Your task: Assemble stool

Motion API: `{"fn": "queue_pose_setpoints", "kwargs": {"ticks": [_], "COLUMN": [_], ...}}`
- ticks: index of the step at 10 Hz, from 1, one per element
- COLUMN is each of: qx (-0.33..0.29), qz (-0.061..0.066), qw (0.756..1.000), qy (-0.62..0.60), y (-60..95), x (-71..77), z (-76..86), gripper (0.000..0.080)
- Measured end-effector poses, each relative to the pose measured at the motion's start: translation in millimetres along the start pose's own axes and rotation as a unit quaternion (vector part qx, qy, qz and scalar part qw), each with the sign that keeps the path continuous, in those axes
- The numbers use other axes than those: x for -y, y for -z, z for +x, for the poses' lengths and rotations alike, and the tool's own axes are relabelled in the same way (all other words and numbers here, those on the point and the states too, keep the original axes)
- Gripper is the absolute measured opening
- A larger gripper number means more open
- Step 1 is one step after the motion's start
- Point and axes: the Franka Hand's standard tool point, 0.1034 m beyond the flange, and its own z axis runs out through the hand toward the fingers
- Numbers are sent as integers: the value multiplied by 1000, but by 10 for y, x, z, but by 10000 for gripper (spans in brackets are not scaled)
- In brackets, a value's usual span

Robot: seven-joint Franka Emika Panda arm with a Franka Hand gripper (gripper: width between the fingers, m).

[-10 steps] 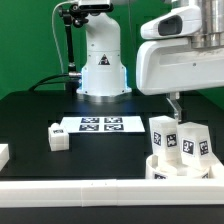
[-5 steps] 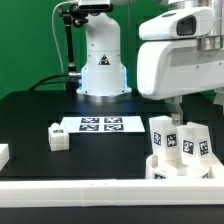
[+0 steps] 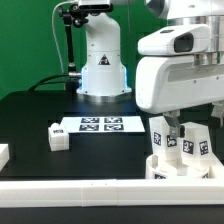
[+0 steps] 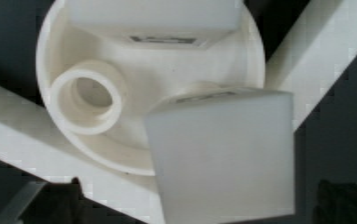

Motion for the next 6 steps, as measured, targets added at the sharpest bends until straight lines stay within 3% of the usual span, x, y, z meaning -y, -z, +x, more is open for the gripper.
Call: {"fn": "queue_pose_setpoints", "kwargs": {"ticks": [4, 5, 6], "qx": [4, 4, 4], "qz": [0, -1, -1], "qw": [1000, 1000, 1000], "qy": [-19, -22, -23], "y": [-71, -72, -71], "x": [63, 92, 75], "z": [12, 21, 17], "gripper": [618, 438, 438]}}
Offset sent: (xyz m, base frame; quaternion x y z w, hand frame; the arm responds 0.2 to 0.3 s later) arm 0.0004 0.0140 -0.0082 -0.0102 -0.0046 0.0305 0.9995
